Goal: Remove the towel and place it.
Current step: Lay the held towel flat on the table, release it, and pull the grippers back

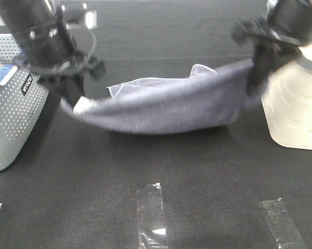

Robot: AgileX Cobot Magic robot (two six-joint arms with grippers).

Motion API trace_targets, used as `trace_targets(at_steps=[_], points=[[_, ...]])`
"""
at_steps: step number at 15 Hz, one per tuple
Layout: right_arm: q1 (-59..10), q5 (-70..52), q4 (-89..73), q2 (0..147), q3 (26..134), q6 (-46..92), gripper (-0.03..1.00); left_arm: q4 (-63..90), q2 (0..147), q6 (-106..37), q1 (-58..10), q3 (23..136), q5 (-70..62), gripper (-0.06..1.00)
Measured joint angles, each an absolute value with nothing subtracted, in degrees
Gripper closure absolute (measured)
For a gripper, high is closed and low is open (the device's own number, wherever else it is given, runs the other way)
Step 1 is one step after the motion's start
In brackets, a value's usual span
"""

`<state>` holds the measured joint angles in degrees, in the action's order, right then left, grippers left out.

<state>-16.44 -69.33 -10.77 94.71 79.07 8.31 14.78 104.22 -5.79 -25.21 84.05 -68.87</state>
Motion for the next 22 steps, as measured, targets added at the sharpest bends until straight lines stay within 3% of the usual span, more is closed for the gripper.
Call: trace_targets(at_steps=[8, 22], points=[[-16.50, -69.39, -17.19, 79.35, 55.46, 8.54, 0.97, 16.16, 92.30, 2.75, -37.53, 62.85, -67.90, 0.94], [-16.50, -69.73, -24.01, 67.09, 32.14, 8.59, 0.97, 21.49, 90.41, 15.93, -59.30, 49.16, -64.97, 0.94]])
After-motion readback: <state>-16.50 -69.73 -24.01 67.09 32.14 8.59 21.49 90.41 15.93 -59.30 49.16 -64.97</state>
